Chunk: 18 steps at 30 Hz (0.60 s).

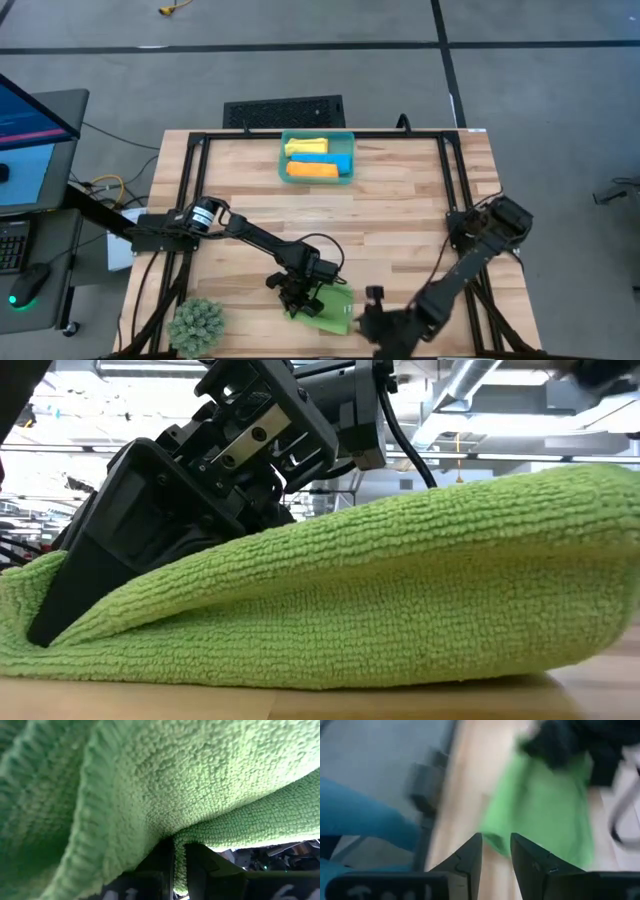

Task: Roll microfiber towels into tight, uniform cylinder then place into a basket
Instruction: Roll the green microfiber towel

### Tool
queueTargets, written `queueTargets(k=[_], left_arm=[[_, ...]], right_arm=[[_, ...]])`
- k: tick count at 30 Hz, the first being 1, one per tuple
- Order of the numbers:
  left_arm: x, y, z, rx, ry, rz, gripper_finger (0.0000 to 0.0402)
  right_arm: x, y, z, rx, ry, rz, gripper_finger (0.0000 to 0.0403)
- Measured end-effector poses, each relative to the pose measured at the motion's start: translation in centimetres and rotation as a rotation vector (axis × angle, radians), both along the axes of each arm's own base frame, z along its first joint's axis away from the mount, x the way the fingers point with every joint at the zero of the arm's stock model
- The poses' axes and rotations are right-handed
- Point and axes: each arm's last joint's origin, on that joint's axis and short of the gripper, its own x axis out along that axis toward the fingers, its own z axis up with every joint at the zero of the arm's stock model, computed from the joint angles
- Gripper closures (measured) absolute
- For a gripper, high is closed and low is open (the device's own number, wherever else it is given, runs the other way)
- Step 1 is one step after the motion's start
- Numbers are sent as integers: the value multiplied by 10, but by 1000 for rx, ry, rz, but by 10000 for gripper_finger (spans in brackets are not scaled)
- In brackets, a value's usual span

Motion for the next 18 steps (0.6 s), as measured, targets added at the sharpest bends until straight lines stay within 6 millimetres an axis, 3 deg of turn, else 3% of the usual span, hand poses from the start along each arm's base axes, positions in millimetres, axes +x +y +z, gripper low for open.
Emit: queueTargets(k=[4, 10, 18], left_arm=[[0, 0, 0, -1, 0, 0, 387], [0, 0, 0, -2, 1, 0, 387], [0, 0, 0, -9, -7, -12, 387]], right_arm=[[-8, 18, 7, -55, -95, 192, 280], [-7, 28, 12, -97, -161, 438, 277], [12, 23, 0, -120, -194, 444, 282]])
